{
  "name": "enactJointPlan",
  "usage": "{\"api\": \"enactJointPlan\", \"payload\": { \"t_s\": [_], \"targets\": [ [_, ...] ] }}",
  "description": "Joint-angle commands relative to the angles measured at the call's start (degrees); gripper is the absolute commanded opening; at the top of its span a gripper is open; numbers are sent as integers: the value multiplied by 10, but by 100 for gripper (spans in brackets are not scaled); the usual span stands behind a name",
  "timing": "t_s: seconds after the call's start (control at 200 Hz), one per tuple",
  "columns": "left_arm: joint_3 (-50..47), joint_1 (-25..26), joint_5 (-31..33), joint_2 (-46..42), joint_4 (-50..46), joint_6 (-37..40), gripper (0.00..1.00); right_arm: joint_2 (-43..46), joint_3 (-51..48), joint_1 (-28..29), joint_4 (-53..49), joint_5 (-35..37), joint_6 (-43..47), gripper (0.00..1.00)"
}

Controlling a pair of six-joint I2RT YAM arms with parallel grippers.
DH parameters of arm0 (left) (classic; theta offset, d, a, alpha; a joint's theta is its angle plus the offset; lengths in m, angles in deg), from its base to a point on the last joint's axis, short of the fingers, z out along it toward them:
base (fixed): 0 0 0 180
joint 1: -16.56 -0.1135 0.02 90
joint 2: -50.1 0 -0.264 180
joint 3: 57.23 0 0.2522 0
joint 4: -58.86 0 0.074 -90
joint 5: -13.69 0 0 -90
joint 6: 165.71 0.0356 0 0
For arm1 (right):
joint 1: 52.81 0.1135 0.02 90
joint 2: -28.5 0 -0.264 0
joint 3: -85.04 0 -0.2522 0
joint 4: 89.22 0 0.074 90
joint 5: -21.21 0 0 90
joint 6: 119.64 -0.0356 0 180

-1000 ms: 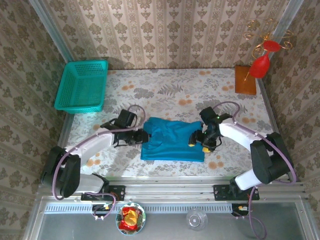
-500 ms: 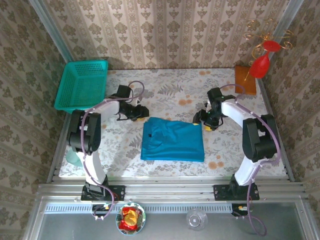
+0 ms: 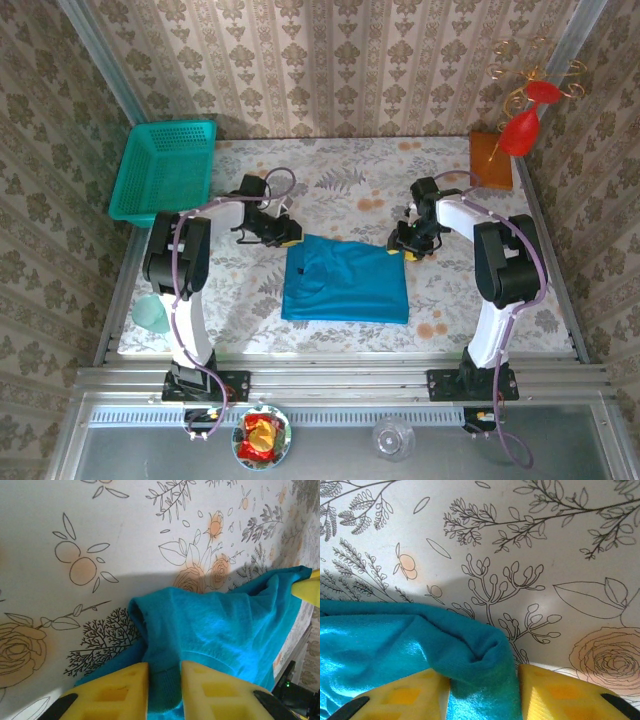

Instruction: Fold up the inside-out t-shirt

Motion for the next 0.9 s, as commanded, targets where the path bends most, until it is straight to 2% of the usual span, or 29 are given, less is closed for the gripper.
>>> {"api": "enactJointPlan", "payload": {
  "t_s": [0.0, 0.06, 0.12, 0.295, 0.35, 0.5, 0.725, 0.785, 0.895],
  "targets": [
    [-4, -3, -16, 1, 4, 6, 31, -5, -3, -5, -1, -10, 5, 43],
    [-5, -2, -8, 3, 7, 5, 31, -3, -5, -6, 1, -10, 5, 43],
    [-8, -3, -7, 4, 15, 2, 27, -1, -7, -7, 2, -10, 4, 42],
    [-23, -3, 19, -32, 15, -1, 4, 1, -11, -11, 2, 1, -3, 34],
    [-31, -3, 38, -59, 6, 4, 0, 2, -11, -14, 1, 11, -7, 31],
    [-42, -9, 100, -102, -39, 19, 0, -3, -15, -20, -1, 24, -15, 30],
    [-45, -11, 168, -83, -76, 33, 0, -17, -15, -25, -7, 42, -18, 34],
    [-38, -11, 194, -70, -89, 37, 0, -18, -14, -26, -9, 46, -20, 40],
    [-31, -11, 202, -46, -80, 41, 0, -13, -13, -26, -14, 47, -21, 49]
  ]
}}
